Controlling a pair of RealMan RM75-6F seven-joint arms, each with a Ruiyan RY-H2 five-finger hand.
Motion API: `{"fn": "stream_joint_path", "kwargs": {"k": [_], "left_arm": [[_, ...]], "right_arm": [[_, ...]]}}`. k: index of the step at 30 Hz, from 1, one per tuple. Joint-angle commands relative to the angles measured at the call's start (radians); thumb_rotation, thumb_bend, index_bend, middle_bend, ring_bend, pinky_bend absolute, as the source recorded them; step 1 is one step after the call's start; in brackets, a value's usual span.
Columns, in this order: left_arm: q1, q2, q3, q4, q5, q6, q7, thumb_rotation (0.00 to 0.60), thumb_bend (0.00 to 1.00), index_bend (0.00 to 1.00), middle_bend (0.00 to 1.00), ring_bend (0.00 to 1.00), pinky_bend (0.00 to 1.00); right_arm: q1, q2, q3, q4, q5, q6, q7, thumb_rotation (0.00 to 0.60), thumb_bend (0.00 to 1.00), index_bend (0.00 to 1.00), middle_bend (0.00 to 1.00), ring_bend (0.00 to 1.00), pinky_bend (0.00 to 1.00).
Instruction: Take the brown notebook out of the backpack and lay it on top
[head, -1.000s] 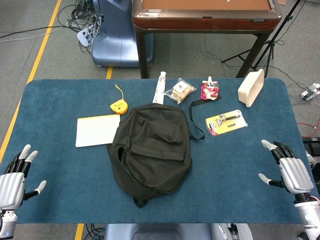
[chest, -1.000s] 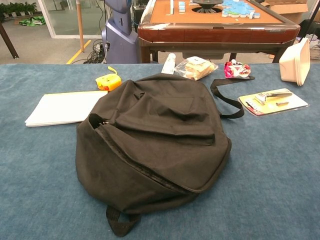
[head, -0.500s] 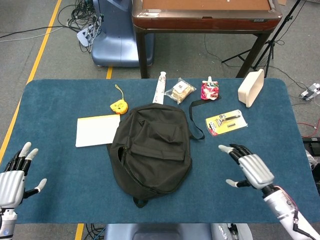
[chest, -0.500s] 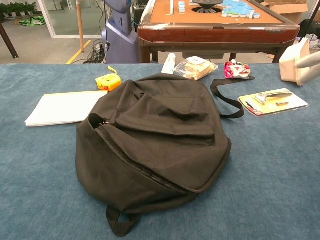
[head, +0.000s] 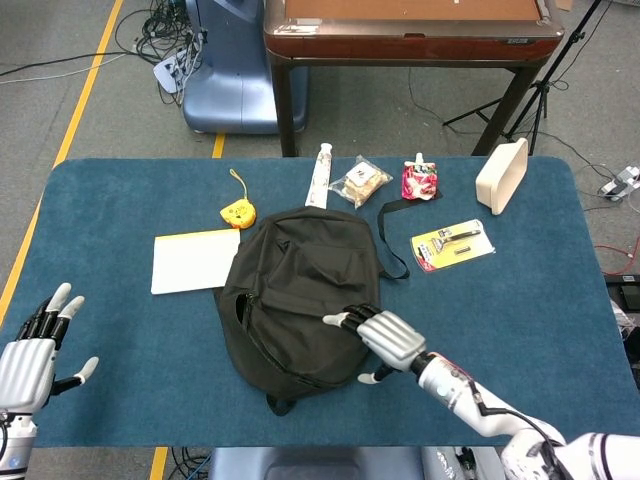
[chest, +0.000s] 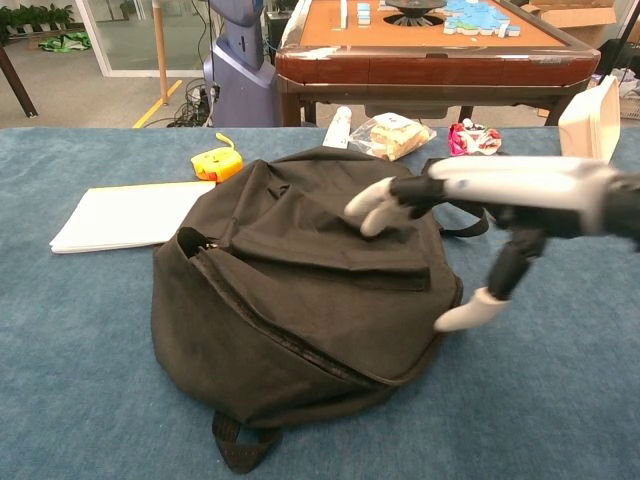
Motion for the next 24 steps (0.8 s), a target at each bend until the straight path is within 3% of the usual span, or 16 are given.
{"fn": "stream_joint_path", "kwargs": {"k": [1,11,24], "left_arm": [[-0.003,0.003,0.001,0.002,0.001,-0.005,-0.005,0.6,0.2,0.12,0.01,0.04,0.13],[-0.002,0.01,0.005,0.017,-0.003,-0.017,-0.035,0.6,0.2,0.12,0.01,0.04,0.13],[-0.002,0.011,0.007,0.026,0.005,-0.02,-0.06,0.6,0.2,0.12,0.01,0.04,0.13]], "right_arm": [[0.066,-0.101,0.018,0.031,0.096,-0.031,-0.089,0.6,0.03,0.13,0.16,0.07,0.14],[0.156,-0.31,0.01,0.137,0.226,0.054,-0.253,0.6,0.03,0.13,0.16,0.07,0.14],[0.191,-0.385,0.009,0.211,0.282,0.1,-0.285,0.6,0.05,0.13,0.16,0.07,0.14]]}}
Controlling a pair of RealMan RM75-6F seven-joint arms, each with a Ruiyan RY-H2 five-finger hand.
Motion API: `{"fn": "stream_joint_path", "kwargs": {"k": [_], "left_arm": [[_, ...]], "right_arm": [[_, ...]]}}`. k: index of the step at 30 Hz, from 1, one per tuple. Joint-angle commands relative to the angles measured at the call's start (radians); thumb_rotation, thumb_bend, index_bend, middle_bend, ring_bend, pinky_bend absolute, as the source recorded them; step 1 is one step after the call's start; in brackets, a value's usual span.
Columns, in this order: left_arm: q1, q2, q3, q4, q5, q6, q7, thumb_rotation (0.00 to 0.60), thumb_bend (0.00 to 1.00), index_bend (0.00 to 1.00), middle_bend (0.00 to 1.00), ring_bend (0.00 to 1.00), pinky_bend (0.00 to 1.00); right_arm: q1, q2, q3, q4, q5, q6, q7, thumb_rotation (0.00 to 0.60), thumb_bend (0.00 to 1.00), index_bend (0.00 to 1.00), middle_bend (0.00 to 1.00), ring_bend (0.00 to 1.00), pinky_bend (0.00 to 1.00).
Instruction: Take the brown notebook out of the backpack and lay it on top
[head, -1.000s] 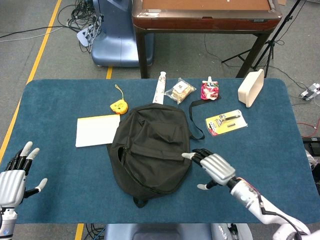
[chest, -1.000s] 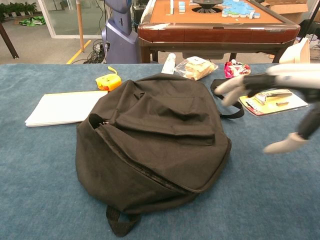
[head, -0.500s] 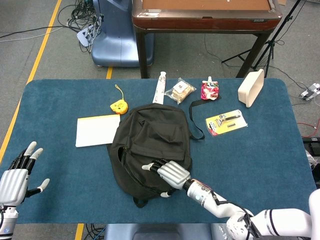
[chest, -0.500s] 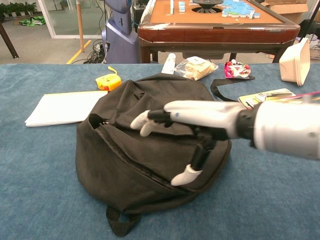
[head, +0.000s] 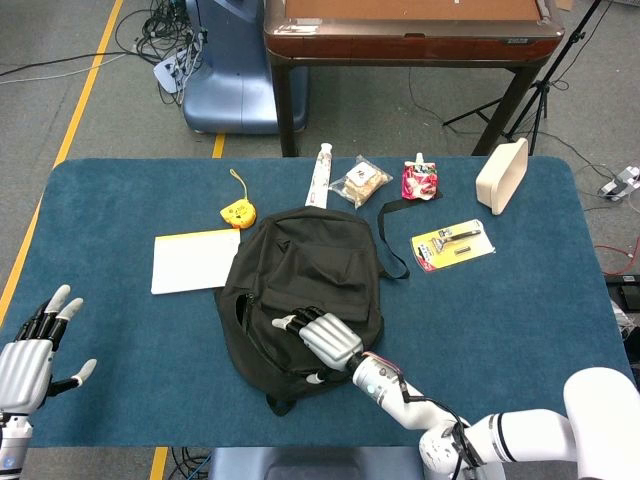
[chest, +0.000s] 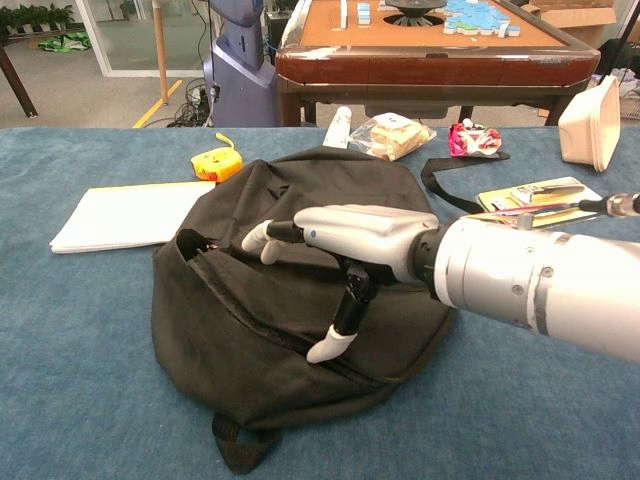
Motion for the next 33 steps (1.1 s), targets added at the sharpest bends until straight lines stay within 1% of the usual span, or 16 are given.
{"fn": "stream_joint_path", "kwargs": {"k": [1,3,4,12,13,14,17,18,19,22,23,24,27,29,31,33], "left_arm": [[-0.001,-0.001,0.001,-0.002,0.003,-0.002,0.002,0.6,0.2,0.12,0.01,0.04,0.13],[-0.001,0.0,0.002,-0.005,0.007,-0.001,0.003,0.6,0.2,0.12,0.01,0.04,0.13],[0.0,0.001,0.003,-0.006,0.008,0.0,0.003,0.6,0.2,0.12,0.01,0.04,0.13],[0.001,0.004,0.005,-0.012,0.004,-0.003,0.003,0.6,0.2,0.12,0.01,0.04,0.13],[0.0,0.003,0.005,-0.013,0.004,-0.006,0.004,0.6,0.2,0.12,0.01,0.04,0.13],[-0.002,0.002,0.005,-0.013,0.005,-0.007,0.005,0.6,0.2,0.12,0.01,0.04,0.13],[-0.007,-0.001,0.003,-0.015,0.007,-0.013,0.008,0.6,0.2,0.12,0.01,0.04,0.13],[-0.009,-0.001,0.002,-0.014,0.007,-0.016,0.007,0.6,0.2,0.12,0.01,0.04,0.13],[-0.014,0.001,0.0,-0.013,0.007,-0.022,0.003,0.6,0.2,0.12,0.01,0.04,0.13],[-0.032,0.009,-0.009,-0.007,0.012,-0.038,-0.016,0.6,0.2,0.13,0.01,0.05,0.13],[-0.041,0.011,-0.015,-0.001,0.02,-0.042,-0.031,0.6,0.2,0.14,0.01,0.05,0.13],[-0.048,0.011,-0.021,0.004,0.028,-0.04,-0.045,0.6,0.2,0.16,0.02,0.07,0.13],[-0.073,0.01,-0.038,0.022,0.067,-0.034,-0.104,0.6,0.2,0.22,0.1,0.14,0.14],[-0.096,0.011,-0.044,0.037,0.11,-0.032,-0.15,0.6,0.2,0.26,0.17,0.2,0.2],[-0.123,0.018,-0.039,0.049,0.163,-0.041,-0.207,0.6,0.2,0.33,0.28,0.29,0.3],[-0.15,0.021,-0.032,0.062,0.218,-0.045,-0.261,0.6,0.2,0.37,0.37,0.37,0.38]], "right_arm": [[0.012,-0.014,0.003,0.016,0.013,0.0,-0.007,0.6,0.09,0.13,0.16,0.07,0.14],[0.019,-0.019,0.006,0.028,0.022,0.003,-0.01,0.6,0.17,0.13,0.16,0.07,0.14],[0.021,-0.018,0.008,0.031,0.03,0.0,-0.007,0.6,0.18,0.13,0.16,0.07,0.14],[0.029,0.018,0.016,0.031,0.066,-0.01,0.022,0.6,0.18,0.16,0.16,0.07,0.14],[0.031,0.019,0.015,0.034,0.07,-0.009,0.021,0.6,0.2,0.17,0.16,0.07,0.14],[0.033,0.017,0.014,0.039,0.072,-0.008,0.019,0.6,0.23,0.19,0.16,0.07,0.14],[0.041,0.005,0.011,0.058,0.074,-0.006,0.015,0.6,0.41,0.28,0.17,0.07,0.14],[0.043,0.001,0.011,0.063,0.074,-0.005,0.015,0.6,0.49,0.33,0.19,0.07,0.14],[0.045,-0.002,0.012,0.069,0.073,-0.003,0.017,0.6,0.54,0.37,0.2,0.07,0.14],[0.045,-0.008,0.024,0.081,0.071,0.01,0.031,0.6,0.75,0.55,0.29,0.08,0.14],[0.044,-0.01,0.031,0.088,0.071,0.019,0.035,0.6,0.79,0.59,0.31,0.09,0.14],[0.044,-0.01,0.036,0.093,0.071,0.026,0.036,0.6,0.83,0.63,0.33,0.1,0.14],[0.048,-0.008,0.053,0.1,0.084,0.043,0.034,0.6,0.87,0.66,0.34,0.11,0.14],[0.052,-0.002,0.066,0.1,0.101,0.05,0.032,0.6,0.87,0.66,0.34,0.12,0.14],[0.055,0.002,0.076,0.1,0.118,0.057,0.028,0.6,0.87,0.66,0.34,0.12,0.14],[0.058,0.003,0.086,0.101,0.134,0.063,0.029,0.6,0.87,0.66,0.34,0.12,0.14]]}}
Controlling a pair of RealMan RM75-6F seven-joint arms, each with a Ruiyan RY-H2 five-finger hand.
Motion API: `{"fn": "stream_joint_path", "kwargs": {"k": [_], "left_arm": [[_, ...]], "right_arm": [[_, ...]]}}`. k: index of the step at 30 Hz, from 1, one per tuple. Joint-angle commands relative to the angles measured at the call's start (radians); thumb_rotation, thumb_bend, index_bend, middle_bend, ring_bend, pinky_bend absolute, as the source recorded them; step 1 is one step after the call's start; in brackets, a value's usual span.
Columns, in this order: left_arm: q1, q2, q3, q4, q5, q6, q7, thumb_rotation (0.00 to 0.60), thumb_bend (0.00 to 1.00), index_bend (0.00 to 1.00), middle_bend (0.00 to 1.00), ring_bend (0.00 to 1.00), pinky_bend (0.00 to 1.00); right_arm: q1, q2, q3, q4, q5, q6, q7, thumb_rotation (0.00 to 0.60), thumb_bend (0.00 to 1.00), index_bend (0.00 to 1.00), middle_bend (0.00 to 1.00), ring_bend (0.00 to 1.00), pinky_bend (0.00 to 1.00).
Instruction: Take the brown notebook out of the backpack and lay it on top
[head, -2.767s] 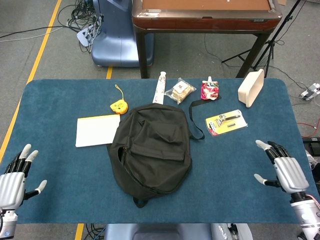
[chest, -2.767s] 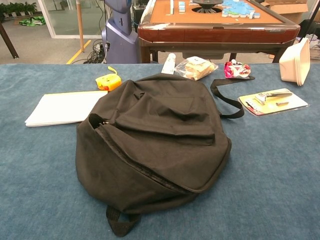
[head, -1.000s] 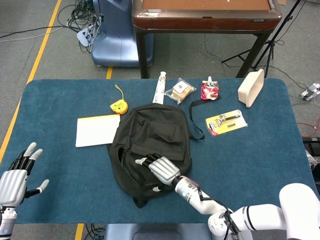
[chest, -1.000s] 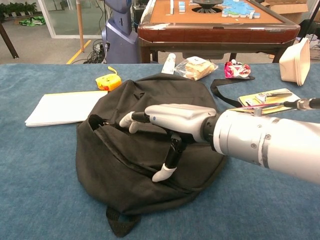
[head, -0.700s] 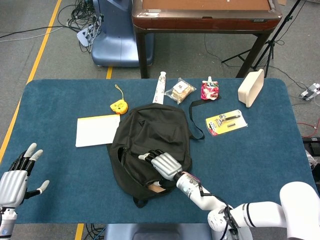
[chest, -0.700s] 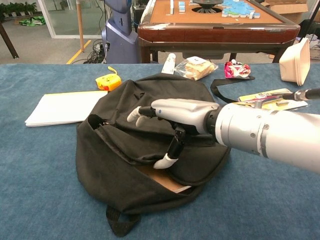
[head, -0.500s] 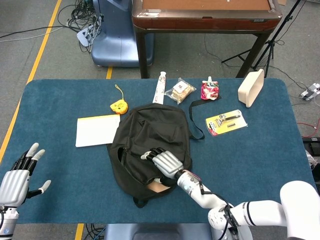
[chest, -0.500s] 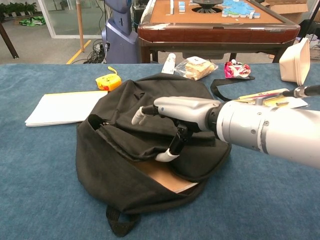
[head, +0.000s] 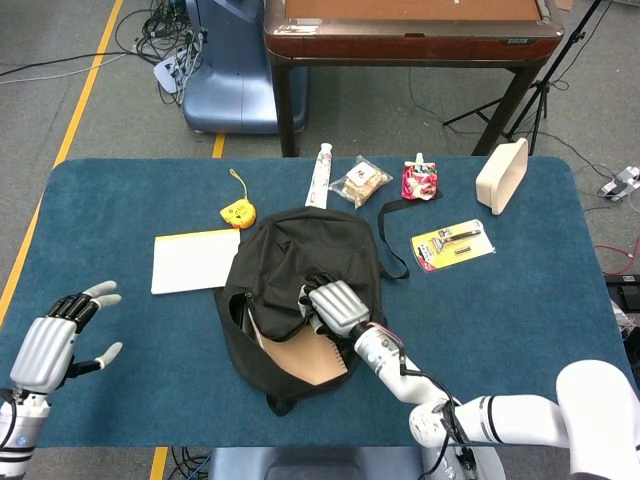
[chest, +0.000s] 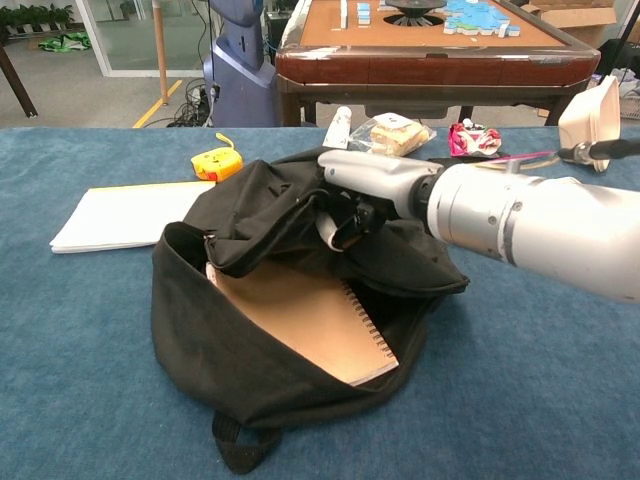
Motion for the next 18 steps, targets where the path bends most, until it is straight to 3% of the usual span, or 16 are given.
{"fn": "stream_joint_path", "kwargs": {"k": [1,4,7,18], "left_arm": [[-0.065,0.008,0.008,0.034,0.117,-0.009,-0.116,0.6,0.2,0.4,0.44,0.42,0.41],[-0.111,0.003,0.021,0.05,0.202,-0.011,-0.179,0.6,0.2,0.46,0.54,0.49,0.47],[-0.158,-0.004,0.029,0.045,0.265,-0.018,-0.227,0.6,0.2,0.48,0.57,0.51,0.52],[-0.342,-0.093,0.037,0.047,0.415,-0.076,-0.347,0.6,0.2,0.49,0.56,0.5,0.54]], "right_arm": [[0.005,0.004,0.016,0.001,0.027,0.009,0.001,0.6,0.87,0.66,0.34,0.12,0.14],[0.013,0.004,0.026,0.006,0.053,0.01,-0.002,0.6,0.87,0.66,0.34,0.12,0.14],[0.024,0.0,0.036,0.013,0.08,0.012,-0.01,0.6,0.87,0.66,0.34,0.12,0.14],[0.08,-0.016,0.07,0.03,0.188,0.008,-0.044,0.6,0.87,0.66,0.33,0.12,0.14]]}}
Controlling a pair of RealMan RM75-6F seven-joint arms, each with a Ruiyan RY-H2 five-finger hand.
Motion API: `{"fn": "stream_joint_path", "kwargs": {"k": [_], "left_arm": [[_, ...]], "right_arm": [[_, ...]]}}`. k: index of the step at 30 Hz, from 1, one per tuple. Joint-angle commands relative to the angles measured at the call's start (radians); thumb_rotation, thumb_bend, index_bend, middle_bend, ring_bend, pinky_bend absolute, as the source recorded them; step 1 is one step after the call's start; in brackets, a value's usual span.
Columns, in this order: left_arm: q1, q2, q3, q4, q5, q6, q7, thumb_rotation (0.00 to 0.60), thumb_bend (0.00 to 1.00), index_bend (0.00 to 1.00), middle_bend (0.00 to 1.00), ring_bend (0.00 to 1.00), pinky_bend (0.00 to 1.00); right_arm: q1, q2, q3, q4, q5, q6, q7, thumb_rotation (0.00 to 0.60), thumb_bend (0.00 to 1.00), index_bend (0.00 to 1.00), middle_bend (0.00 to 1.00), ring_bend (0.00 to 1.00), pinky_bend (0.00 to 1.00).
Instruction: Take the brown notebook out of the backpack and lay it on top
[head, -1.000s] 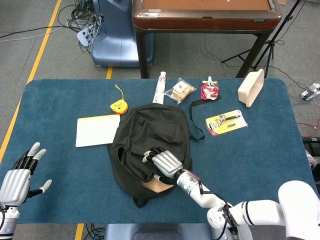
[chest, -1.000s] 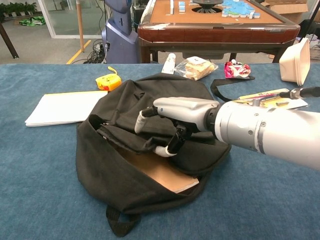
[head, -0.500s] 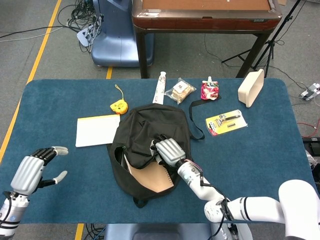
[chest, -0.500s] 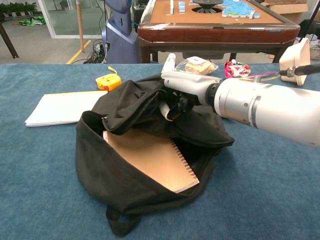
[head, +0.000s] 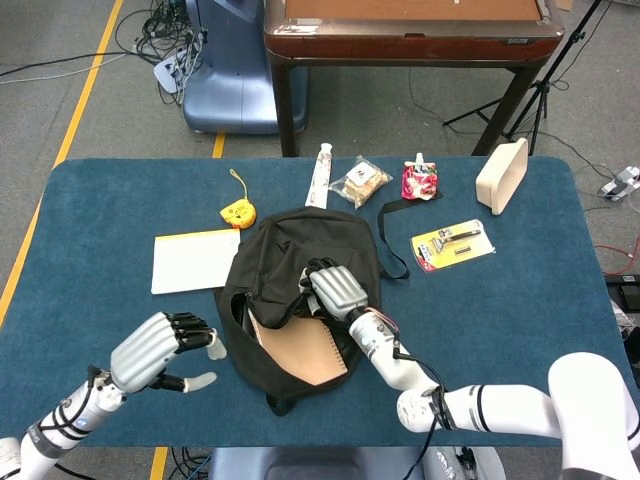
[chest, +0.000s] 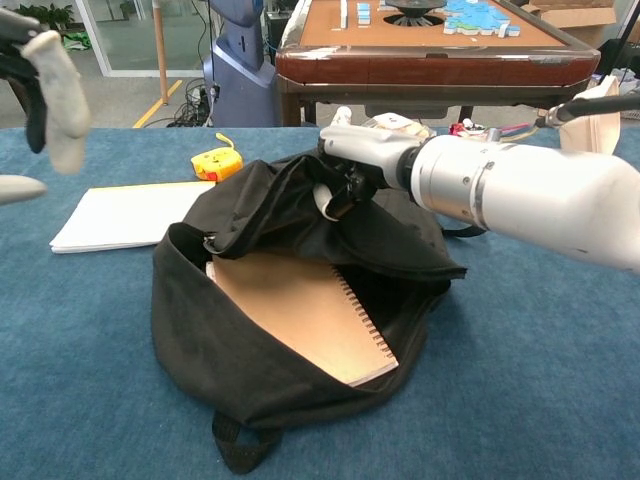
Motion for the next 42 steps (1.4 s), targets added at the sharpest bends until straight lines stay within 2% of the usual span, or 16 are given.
{"fn": "stream_joint_path", "kwargs": {"k": [1,9,23,30,37,42], "left_arm": [[-0.062,-0.049,0.001,0.027,0.03,-0.04,-0.02,0.6,0.2,0.49,0.55,0.5,0.54],[-0.168,-0.139,0.016,0.142,0.03,-0.128,-0.02,0.6,0.2,0.49,0.52,0.48,0.54],[-0.266,-0.252,0.067,0.295,-0.002,-0.214,0.026,0.6,0.2,0.43,0.48,0.44,0.51],[-0.297,-0.294,0.073,0.292,-0.058,-0.256,0.034,0.6,0.2,0.42,0.47,0.44,0.5],[-0.346,-0.318,0.061,0.263,-0.15,-0.368,0.043,0.6,0.2,0.41,0.46,0.44,0.5],[-0.373,-0.342,0.045,0.279,-0.202,-0.409,0.052,0.6,0.2,0.41,0.46,0.44,0.48]], "right_arm": [[0.016,-0.002,0.006,0.002,0.023,0.002,-0.014,0.6,0.87,0.66,0.33,0.12,0.14],[0.024,0.019,0.031,-0.012,0.053,0.029,-0.003,0.6,0.9,0.66,0.32,0.12,0.14],[0.033,0.057,0.054,-0.031,0.062,-0.001,0.064,0.6,0.9,0.66,0.31,0.12,0.14],[0.043,0.055,0.056,-0.022,0.073,-0.004,0.081,0.6,0.9,0.66,0.3,0.12,0.14],[0.055,0.058,0.055,-0.015,0.078,-0.006,0.086,0.6,0.9,0.66,0.3,0.12,0.14],[0.059,0.059,0.05,-0.012,0.08,-0.006,0.09,0.6,0.9,0.66,0.3,0.12,0.14]]}}
